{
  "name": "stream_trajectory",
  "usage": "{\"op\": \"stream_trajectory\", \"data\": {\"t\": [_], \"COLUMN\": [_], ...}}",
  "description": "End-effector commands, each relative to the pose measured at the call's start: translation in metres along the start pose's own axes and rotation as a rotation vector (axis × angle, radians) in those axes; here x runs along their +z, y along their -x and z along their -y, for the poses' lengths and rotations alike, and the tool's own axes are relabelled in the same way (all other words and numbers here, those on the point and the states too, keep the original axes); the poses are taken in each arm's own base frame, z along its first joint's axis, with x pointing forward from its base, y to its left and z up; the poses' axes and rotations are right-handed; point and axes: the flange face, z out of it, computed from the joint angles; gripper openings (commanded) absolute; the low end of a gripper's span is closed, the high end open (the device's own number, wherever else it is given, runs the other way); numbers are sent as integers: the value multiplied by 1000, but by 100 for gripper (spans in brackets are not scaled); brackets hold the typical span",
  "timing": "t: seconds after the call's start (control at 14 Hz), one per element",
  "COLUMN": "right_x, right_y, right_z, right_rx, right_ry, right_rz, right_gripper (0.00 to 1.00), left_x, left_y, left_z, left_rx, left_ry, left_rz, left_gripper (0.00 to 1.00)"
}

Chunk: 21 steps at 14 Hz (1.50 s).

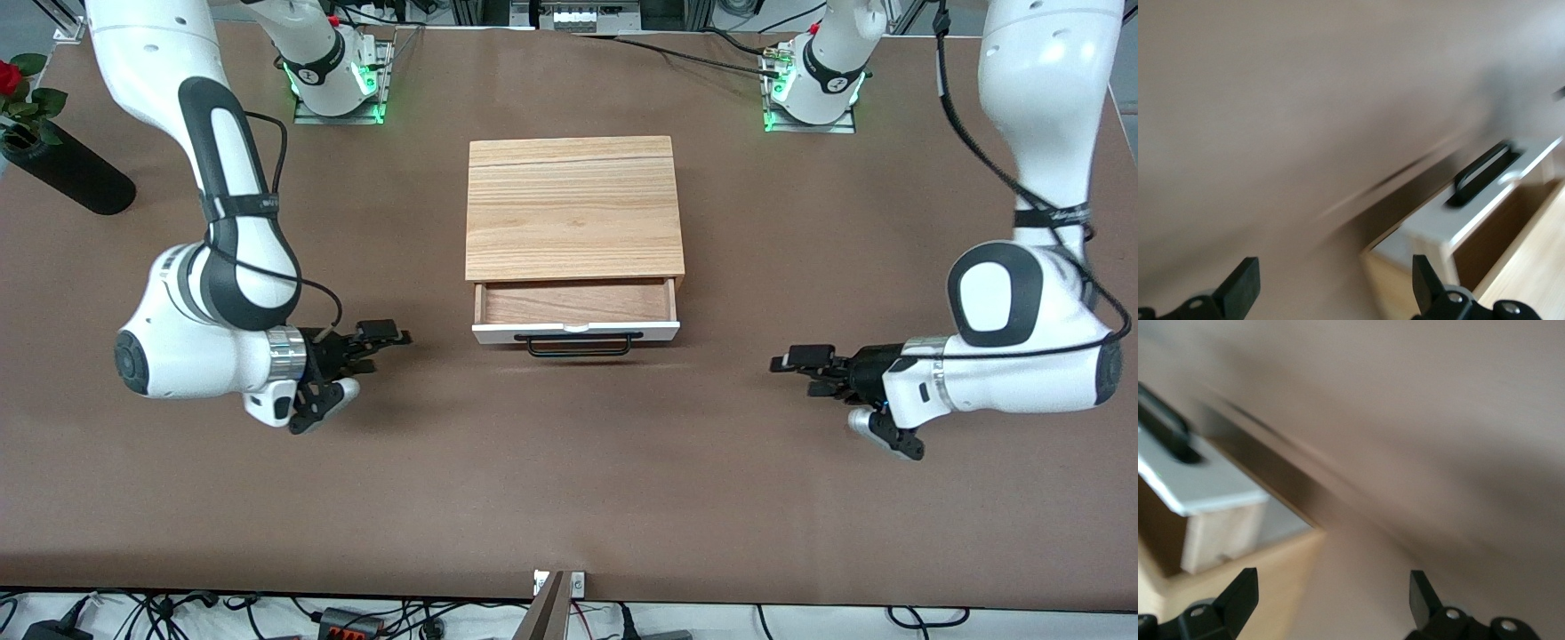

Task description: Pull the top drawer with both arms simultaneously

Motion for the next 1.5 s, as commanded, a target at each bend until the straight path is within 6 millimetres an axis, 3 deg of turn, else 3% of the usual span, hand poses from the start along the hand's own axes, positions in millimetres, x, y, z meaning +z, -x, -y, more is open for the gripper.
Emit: {"op": "stream_trajectory", "data": {"t": [0.0, 0.07, 0.21, 0.36, 0.5, 0.57, 0.79, 0.93, 1.14, 1.43], "right_x": [-48, -64, -108, -162, -188, -220, -238, -237, -237, -262], "right_y": [18, 26, 49, 72, 96, 114, 163, 184, 201, 211], "right_z": [14, 22, 35, 52, 47, 54, 34, 31, 26, 28], "right_rx": [44, 47, 83, 83, 124, 138, 220, 311, 356, 362], "right_ry": [246, 343, 463, 509, 509, 504, 450, 455, 459, 477], "right_rz": [65, 110, 147, 104, 138, 87, 68, 0, -49, -98], "right_gripper": [100, 100, 100, 100, 100, 100, 100, 100, 100, 100], "left_x": [-50, -64, -111, -144, -191, -209, -207, -198, -195, -184], "left_y": [26, 35, 45, 61, 80, 88, 96, 102, 114, 146], "left_z": [-6, -2, 11, 18, 5, -8, -15, -40, -53, -63], "left_rx": [19, 12, -13, -65, -104, -143, -407, -410, -391, -381], "left_ry": [-138, -170, -204, -210, -359, -447, -520, -499, -507, -520], "left_rz": [53, 82, 50, 50, 25, 15, 18, 50, 38, 5], "left_gripper": [100, 100, 100, 100, 100, 100, 100, 100, 100, 100]}}
